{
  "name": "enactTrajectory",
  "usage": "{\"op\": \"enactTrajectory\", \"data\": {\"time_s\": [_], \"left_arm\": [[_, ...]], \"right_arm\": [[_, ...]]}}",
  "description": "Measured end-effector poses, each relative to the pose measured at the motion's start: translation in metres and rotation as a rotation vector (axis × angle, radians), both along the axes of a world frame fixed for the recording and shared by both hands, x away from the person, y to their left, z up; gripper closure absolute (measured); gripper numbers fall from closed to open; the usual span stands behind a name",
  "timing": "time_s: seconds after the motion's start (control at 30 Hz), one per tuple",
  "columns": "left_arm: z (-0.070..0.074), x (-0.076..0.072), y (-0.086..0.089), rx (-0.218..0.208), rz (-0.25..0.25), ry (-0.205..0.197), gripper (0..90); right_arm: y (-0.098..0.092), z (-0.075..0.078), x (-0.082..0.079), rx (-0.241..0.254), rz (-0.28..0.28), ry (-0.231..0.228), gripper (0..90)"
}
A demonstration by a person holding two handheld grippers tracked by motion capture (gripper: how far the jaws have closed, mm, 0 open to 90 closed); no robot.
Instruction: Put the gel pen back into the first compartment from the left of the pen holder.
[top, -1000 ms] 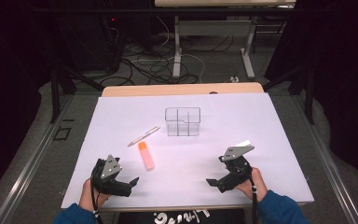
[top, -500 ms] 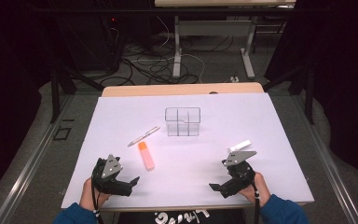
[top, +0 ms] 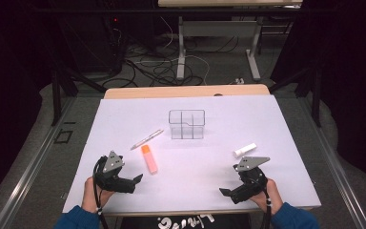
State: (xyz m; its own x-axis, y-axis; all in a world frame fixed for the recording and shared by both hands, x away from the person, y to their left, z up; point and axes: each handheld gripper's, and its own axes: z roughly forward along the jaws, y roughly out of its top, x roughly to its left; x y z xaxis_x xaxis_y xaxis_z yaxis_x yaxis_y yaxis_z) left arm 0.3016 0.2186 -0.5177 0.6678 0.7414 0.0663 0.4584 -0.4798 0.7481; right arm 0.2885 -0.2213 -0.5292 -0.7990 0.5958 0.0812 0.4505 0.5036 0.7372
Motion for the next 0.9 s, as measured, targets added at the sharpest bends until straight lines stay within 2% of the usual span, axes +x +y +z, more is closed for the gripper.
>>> {"op": "enactTrajectory", "data": {"time_s": [0.03,0.13,0.27,0.37,0.47,0.6,0.63,0.67,0.77,0.8,0.83,0.9], "left_arm": [[0.001,0.003,0.0,-0.012,0.004,0.008,0.1],[0.004,0.011,0.001,-0.01,-0.001,0.026,0.0],[0.005,0.024,-0.002,0.013,-0.017,0.05,0.0],[0.006,0.033,-0.004,0.013,-0.011,0.047,0.0],[0.006,0.042,-0.006,0.034,-0.009,0.059,0.0],[0.006,0.056,-0.008,0.056,0.0,0.047,0.3],[0.006,0.059,-0.01,0.046,0.008,0.048,0.5],[0.008,0.063,-0.01,0.062,0.003,0.05,0.6],[0.009,0.074,-0.012,0.073,0.005,0.055,1.0],[0.009,0.078,-0.013,0.082,0.008,0.047,1.4],[0.009,0.081,-0.015,0.083,0.008,0.059,2.5],[0.009,0.087,-0.016,0.089,0.013,0.063,5.3]], "right_arm": [[0.0,-0.001,0.001,-0.004,-0.002,0.002,0.0],[0.001,-0.001,0.003,-0.018,0.0,0.009,0.0],[0.0,-0.002,0.007,-0.013,0.001,-0.001,0.0],[0.0,-0.002,0.009,-0.01,-0.008,-0.006,0.0],[0.001,-0.002,0.011,-0.011,-0.012,-0.004,0.2],[0.002,-0.004,0.012,-0.022,-0.014,-0.002,0.3],[0.002,-0.004,0.013,-0.023,-0.01,-0.002,0.4],[0.001,-0.004,0.013,-0.025,-0.003,-0.008,0.4],[0.002,-0.005,0.014,-0.019,-0.002,-0.014,0.4],[0.002,-0.005,0.013,-0.016,-0.006,-0.006,0.5],[0.002,-0.004,0.013,-0.029,-0.001,0.005,0.5],[0.002,-0.004,0.013,-0.022,-0.003,-0.001,0.5]]}}
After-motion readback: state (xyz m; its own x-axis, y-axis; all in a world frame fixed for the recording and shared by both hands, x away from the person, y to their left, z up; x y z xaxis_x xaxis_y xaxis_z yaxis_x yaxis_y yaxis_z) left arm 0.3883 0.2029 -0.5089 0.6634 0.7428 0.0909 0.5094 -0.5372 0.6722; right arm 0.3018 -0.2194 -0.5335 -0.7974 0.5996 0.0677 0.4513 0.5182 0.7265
